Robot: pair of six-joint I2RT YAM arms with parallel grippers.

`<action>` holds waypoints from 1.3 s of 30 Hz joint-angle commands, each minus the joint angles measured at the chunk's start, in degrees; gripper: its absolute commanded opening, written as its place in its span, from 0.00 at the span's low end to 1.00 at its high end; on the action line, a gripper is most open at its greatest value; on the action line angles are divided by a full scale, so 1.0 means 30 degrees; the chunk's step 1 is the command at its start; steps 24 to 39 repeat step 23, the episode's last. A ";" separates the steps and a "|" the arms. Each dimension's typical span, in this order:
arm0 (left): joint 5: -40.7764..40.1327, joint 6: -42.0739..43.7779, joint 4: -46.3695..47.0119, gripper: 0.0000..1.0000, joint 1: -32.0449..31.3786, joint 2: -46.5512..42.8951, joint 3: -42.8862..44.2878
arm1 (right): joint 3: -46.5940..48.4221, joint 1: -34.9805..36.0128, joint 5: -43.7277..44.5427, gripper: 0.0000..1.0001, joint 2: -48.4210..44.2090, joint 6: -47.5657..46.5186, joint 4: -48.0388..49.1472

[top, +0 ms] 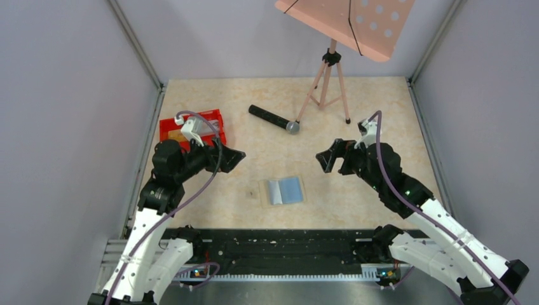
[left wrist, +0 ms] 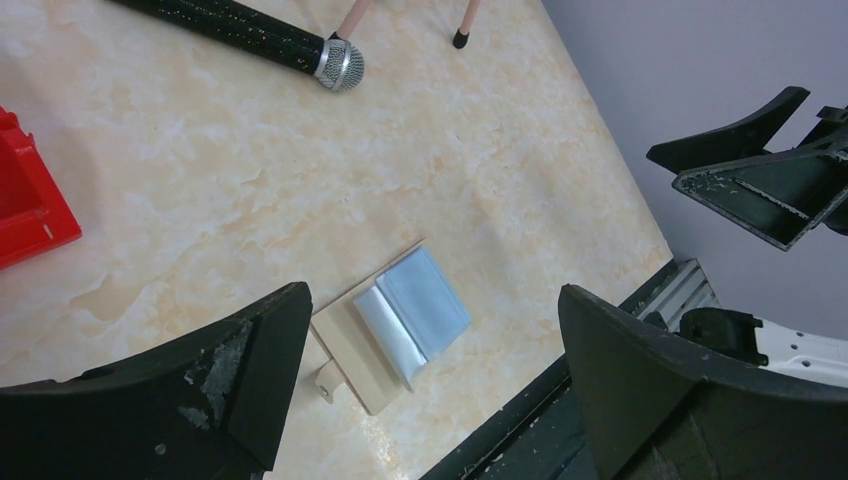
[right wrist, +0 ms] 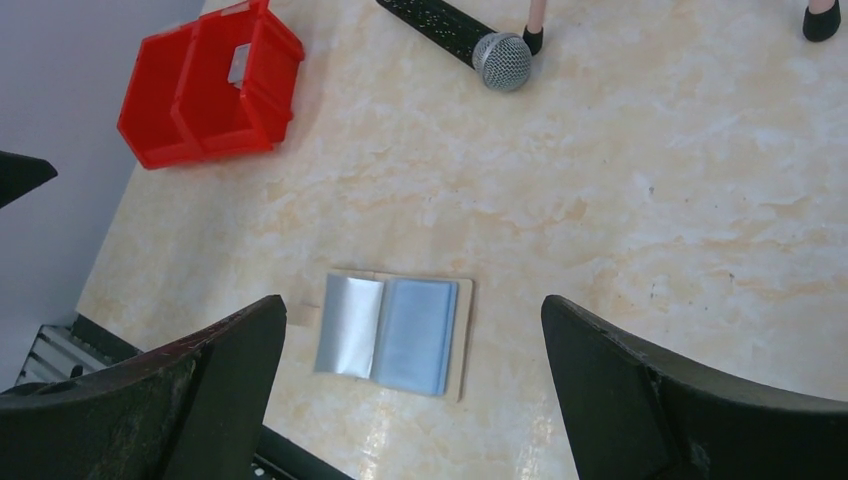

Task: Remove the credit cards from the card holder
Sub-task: Reset both arms

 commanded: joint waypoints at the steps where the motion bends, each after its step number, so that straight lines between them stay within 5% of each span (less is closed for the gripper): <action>1: -0.0616 0.0141 0.0710 0.99 -0.0068 -0.0828 -0.0335 | 0.0010 -0.0063 0.0729 0.99 -0.0265 0.0418 0.0414; 39: -0.0742 0.0160 0.0534 0.99 -0.0068 -0.1031 -0.0570 | -0.0373 -0.0061 0.1071 0.98 -0.0447 0.0378 0.0509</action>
